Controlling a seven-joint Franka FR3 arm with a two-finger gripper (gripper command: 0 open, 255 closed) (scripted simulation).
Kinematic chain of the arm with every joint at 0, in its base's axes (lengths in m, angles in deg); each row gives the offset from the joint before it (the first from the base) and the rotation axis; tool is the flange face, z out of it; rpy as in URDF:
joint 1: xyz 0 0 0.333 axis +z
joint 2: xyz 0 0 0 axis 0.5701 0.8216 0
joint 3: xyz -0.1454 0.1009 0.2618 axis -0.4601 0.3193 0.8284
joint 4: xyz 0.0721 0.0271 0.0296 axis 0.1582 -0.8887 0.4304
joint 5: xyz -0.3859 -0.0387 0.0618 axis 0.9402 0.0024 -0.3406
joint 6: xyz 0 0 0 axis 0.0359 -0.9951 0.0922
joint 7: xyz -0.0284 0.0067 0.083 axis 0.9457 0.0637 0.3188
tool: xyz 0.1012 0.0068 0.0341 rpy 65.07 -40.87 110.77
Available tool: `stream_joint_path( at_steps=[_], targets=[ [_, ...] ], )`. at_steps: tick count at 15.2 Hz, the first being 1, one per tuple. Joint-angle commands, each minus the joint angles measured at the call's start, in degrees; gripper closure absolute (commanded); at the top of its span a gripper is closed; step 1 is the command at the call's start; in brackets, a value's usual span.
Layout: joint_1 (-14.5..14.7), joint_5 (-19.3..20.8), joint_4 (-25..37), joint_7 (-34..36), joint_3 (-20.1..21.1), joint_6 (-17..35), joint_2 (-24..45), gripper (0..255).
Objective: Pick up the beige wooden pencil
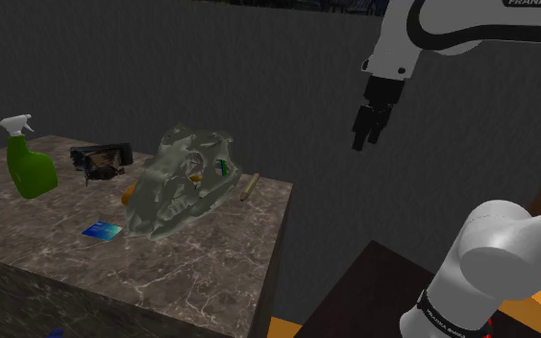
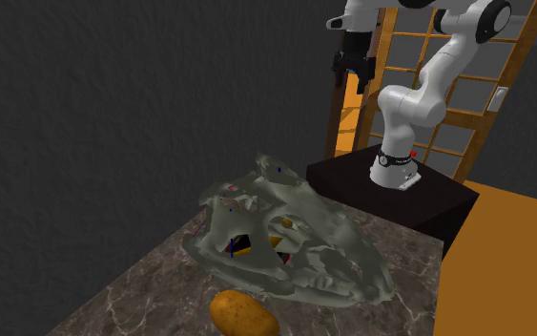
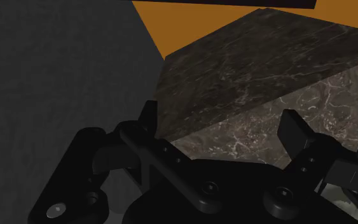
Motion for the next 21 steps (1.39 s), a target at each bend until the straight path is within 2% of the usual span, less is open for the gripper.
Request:
stream_joint_path(
  at_steps=[1, 6, 11, 16, 21],
  targets=[
    [0.0, 0.0, 0.0, 0.0, 0.0, 0.0, 0.0, 0],
    [-1.4, -3.0, -0.3, 11.3, 5.4, 8.0, 7.8, 0],
    [-3.2, -4.3, 2.0, 22.4, 10.3, 15.5, 17.5, 0],
    [-5.2, -3.6, 6.5, 33.6, 14.1, 21.8, 28.5, 0],
    [-6.8, -0.8, 13.1, 45.0, 16.5, 26.3, 40.2, 0]
  ],
)
